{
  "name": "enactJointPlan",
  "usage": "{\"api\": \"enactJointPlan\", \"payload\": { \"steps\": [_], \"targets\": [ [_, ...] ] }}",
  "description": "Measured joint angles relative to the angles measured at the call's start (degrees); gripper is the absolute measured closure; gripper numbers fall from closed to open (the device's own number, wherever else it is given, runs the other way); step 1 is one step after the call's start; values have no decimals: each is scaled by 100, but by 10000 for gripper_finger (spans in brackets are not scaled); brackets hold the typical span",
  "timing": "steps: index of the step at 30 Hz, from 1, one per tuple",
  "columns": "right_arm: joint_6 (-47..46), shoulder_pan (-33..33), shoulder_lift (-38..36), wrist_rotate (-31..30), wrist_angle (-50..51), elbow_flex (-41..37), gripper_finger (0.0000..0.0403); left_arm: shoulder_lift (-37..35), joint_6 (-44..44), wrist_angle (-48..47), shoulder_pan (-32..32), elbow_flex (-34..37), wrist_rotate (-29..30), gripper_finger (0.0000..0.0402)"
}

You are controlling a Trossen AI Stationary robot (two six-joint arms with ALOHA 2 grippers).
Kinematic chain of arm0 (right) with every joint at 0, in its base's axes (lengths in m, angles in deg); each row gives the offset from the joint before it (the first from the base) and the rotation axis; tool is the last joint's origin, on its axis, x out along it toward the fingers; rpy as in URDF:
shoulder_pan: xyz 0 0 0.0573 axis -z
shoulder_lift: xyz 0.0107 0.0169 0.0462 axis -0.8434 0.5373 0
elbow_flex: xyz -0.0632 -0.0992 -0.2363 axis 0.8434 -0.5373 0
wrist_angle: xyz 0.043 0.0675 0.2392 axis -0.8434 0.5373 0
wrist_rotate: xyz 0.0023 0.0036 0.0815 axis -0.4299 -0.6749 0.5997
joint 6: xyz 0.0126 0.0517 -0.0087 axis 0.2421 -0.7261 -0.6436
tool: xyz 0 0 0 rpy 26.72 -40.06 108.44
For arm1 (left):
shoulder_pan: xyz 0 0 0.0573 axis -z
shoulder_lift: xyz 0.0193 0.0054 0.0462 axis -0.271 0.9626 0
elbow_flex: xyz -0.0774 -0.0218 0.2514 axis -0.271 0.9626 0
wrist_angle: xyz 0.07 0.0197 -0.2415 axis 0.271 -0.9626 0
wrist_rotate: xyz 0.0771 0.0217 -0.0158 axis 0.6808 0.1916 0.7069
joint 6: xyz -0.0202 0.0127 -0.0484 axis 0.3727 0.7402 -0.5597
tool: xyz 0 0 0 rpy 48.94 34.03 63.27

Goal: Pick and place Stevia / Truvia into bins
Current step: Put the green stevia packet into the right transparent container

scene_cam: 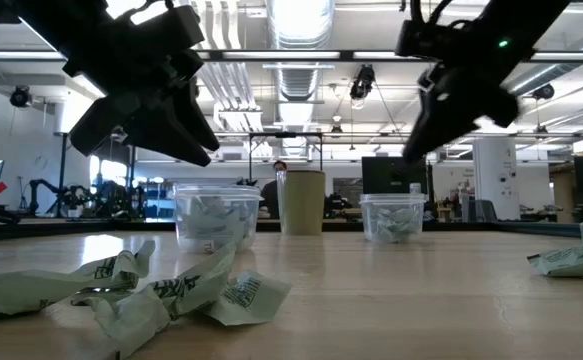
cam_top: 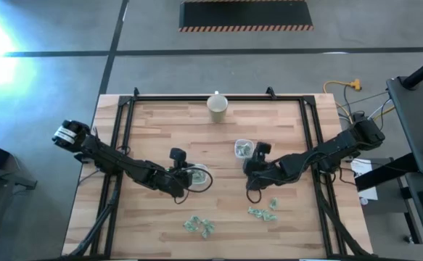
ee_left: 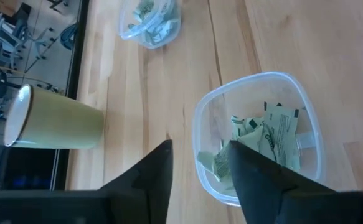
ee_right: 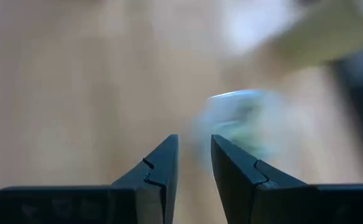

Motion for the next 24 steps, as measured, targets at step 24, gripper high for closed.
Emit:
{"api": "enactJointPlan", "payload": {
  "steps": [24],
  "targets": [
    [-2478, -1355, -2, 3113, -624, -106, 310, -18, -4, -42, -2, 11, 14, 250]
  ]
}}
